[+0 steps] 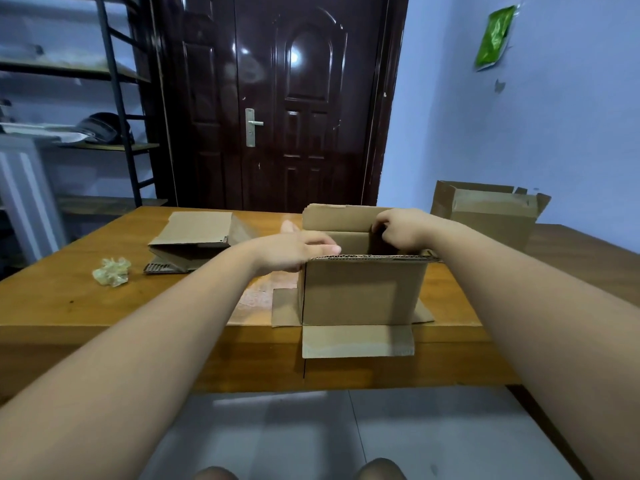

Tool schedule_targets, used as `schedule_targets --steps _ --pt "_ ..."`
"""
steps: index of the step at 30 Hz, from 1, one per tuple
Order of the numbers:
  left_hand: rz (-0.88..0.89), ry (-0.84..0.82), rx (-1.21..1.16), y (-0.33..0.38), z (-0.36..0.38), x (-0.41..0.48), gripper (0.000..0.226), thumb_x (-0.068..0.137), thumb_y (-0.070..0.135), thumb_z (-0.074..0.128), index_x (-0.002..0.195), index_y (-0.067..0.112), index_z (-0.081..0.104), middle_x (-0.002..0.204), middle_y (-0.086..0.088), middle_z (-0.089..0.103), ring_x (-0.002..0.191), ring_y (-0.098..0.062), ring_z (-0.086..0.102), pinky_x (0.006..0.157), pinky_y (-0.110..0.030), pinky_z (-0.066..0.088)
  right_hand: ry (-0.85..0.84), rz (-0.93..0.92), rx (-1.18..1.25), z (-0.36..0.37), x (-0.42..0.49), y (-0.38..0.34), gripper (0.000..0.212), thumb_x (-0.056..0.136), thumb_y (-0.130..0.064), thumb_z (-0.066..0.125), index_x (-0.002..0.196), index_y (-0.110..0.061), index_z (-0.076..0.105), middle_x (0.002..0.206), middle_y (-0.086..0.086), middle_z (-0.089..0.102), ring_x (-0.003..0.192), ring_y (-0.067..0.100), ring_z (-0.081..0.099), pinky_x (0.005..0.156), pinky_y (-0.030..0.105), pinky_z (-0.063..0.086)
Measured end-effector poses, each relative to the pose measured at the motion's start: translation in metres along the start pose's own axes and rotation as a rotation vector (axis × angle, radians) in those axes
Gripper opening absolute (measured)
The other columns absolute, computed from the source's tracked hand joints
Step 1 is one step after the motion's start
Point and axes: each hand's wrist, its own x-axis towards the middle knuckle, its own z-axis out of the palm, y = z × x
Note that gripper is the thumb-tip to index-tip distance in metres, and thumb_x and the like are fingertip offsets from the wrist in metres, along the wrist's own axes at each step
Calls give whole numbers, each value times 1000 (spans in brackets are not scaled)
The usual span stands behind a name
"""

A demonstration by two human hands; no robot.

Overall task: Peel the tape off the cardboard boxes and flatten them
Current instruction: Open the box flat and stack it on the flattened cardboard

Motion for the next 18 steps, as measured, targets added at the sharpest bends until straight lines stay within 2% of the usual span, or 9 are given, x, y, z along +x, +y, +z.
schedule_targets --steps 3,6,8,9,11,14,16,18 --pt "10 40 -36 8 -1 -2 33 93 60 40 116 44 56 123 -3 31 111 -19 41 77 -25 44 127 25 227 -1 -2 9 44 93 -2 34 117 -21 66 113 2 60 105 24 53 77 23 41" --pt "22 87 34 13 -1 0 38 99 57 22 119 43 51 125 -7 31 113 -26 41 79 -33 44 265 90 448 -1 -3 22 37 90 -2 40 96 -23 69 84 -4 59 84 17 52 62 23 39" --pt "33 130 48 15 -2 -1 34 98 58 23 119 42 44 124 -10 34 109 -34 49 80 -36 50 304 132 643 1 -2 29 35 87 -1 43 83 -24 70 79 -3 61 71 14 52 56 24 40" --pt "49 164 25 15 -3 -1 33 96 59 27 118 38 40 122 -10 37 105 -35 53 79 -37 52 322 157 735 2 -3 32 35 87 -1 44 81 -24 70 82 -3 61 71 12 52 56 23 40" --pt "74 263 -92 12 -6 -2 38 94 57 39 116 28 33 117 -6 46 100 -29 59 76 -41 57 375 229 901 4 -6 38 34 90 -2 43 85 -20 71 91 1 61 75 14 51 60 24 39" --pt "93 429 -226 2 -4 -1 34 93 38 56 117 24 35 109 -4 55 89 -25 57 82 -51 55 373 330 1217 8 -11 45 37 91 2 38 101 -12 71 89 8 60 65 17 50 60 28 41" --pt "96 512 -331 -2 3 -2 44 96 34 54 134 33 32 126 2 51 103 -23 53 91 -46 49 357 360 1328 13 -13 46 36 91 -1 42 109 -15 69 89 6 60 66 19 52 63 29 43" --pt "75 494 -509 -4 9 -6 60 97 50 42 150 34 17 150 3 33 132 -21 38 105 -40 35 333 377 1421 17 -17 44 30 89 -6 47 108 -22 64 82 1 57 68 19 49 65 31 43"
